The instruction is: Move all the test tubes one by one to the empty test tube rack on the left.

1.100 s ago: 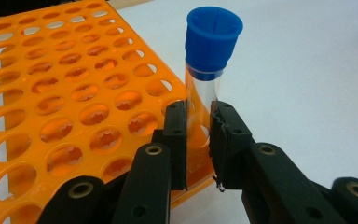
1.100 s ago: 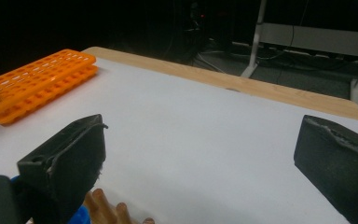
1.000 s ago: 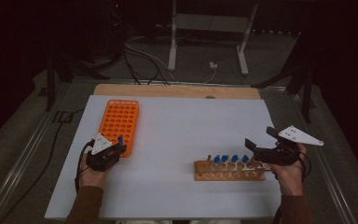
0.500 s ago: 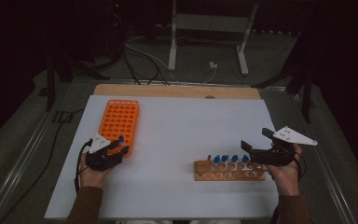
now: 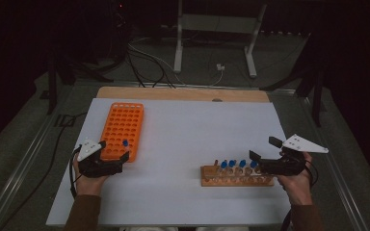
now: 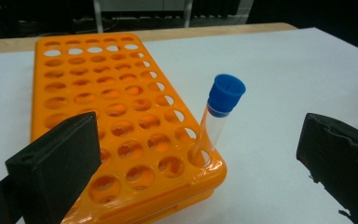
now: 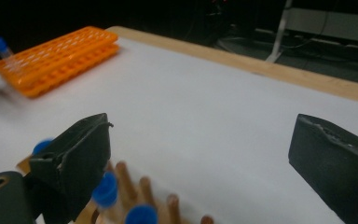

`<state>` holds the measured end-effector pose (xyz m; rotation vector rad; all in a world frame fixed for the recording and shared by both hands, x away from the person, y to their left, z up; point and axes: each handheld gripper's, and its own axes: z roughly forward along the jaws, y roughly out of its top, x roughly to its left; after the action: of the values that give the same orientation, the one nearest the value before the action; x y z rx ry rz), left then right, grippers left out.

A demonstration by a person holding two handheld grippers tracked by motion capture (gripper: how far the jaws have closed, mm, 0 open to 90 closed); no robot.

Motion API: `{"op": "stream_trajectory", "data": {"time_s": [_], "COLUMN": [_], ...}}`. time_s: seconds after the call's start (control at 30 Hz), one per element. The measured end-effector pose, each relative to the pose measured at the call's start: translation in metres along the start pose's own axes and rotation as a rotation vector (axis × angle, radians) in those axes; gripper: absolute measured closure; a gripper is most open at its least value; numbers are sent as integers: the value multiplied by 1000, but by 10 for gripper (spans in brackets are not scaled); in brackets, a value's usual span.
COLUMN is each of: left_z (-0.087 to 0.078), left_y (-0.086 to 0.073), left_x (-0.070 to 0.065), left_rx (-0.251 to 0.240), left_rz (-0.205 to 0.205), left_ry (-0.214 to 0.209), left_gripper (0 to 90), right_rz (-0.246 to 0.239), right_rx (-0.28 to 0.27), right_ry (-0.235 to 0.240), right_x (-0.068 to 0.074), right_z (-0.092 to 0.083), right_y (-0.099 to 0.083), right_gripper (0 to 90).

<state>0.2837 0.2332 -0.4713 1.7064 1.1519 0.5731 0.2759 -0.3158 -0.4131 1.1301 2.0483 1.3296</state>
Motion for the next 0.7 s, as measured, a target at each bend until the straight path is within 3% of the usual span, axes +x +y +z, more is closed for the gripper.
{"op": "stream_trajectory", "data": {"time_s": [0.2,0.43,0.53,0.7], "left_z": [-8,-12,-13,-13], "left_y": [2,2,2,1], "left_x": [0,0,0,1], "left_rx": [-25,-35,-40,-27], "left_rz": [2,-3,-8,-26], "left_ry": [21,16,20,27], "left_gripper": [7,10,10,10], "right_rz": [-11,-26,-25,-36], "right_rx": [26,47,57,82], "right_ry": [20,53,62,119], "right_x": [2,5,5,6], "right_z": [-3,-5,-5,-3], "right_y": [-15,-27,-33,-40], "right_gripper": [79,170,252,449]}}
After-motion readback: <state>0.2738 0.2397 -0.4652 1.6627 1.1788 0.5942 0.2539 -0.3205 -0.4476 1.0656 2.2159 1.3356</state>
